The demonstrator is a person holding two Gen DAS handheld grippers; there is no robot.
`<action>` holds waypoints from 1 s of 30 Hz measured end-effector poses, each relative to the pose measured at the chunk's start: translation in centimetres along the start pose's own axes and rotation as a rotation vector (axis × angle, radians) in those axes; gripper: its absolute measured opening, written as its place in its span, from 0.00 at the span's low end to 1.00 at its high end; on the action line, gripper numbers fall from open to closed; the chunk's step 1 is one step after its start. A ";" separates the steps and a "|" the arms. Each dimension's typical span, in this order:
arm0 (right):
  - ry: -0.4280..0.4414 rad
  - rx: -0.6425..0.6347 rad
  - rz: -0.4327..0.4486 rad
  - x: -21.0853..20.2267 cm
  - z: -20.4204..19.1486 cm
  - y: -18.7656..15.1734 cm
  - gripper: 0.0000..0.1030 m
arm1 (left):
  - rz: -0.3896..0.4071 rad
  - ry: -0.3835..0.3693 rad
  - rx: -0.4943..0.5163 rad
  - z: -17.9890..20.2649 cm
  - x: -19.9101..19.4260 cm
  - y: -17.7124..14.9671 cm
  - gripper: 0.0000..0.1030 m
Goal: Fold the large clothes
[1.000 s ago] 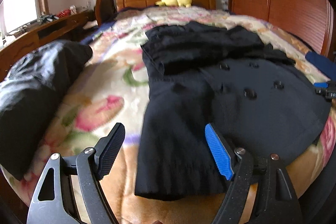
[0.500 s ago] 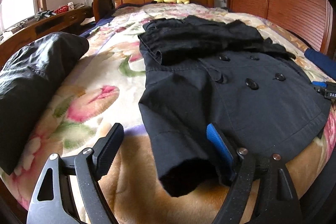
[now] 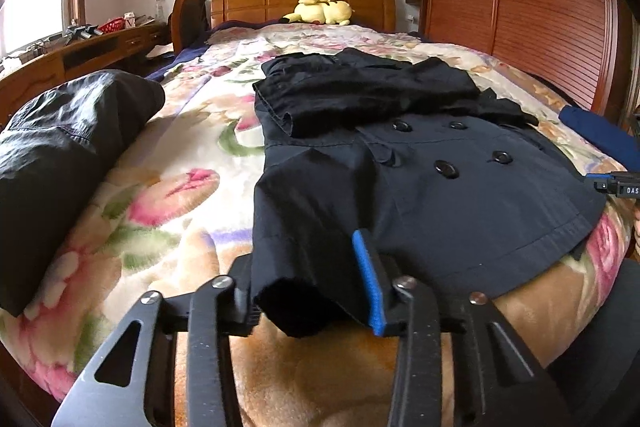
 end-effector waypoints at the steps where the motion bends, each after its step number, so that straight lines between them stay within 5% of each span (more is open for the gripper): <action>1: 0.004 -0.003 0.001 -0.2 -0.1 -0.1 0.36 | 0.002 0.002 0.000 0.0 0.0 0.0 0.35; 10: -0.017 -0.006 -0.008 0.2 -0.4 -0.2 0.33 | 0.009 0.005 -0.004 0.0 0.0 0.1 0.30; 26: -0.155 0.038 0.023 -0.2 1.4 0.1 0.60 | 0.021 0.005 -0.010 -0.2 -0.2 0.0 0.30; 30: -0.100 0.093 0.003 0.4 2.1 -0.2 0.60 | 0.030 0.005 0.003 0.0 -0.6 0.2 0.23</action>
Point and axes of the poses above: each gripper's, at about its wrist camera, not at the fingertips, and x roughly the way its jaws point, z to its right, y to its top, the point moved 6 cm from there along x, roughly the way its jaws point, and after that the axes turned 2 degrees about -y, right-handed, at the moved point
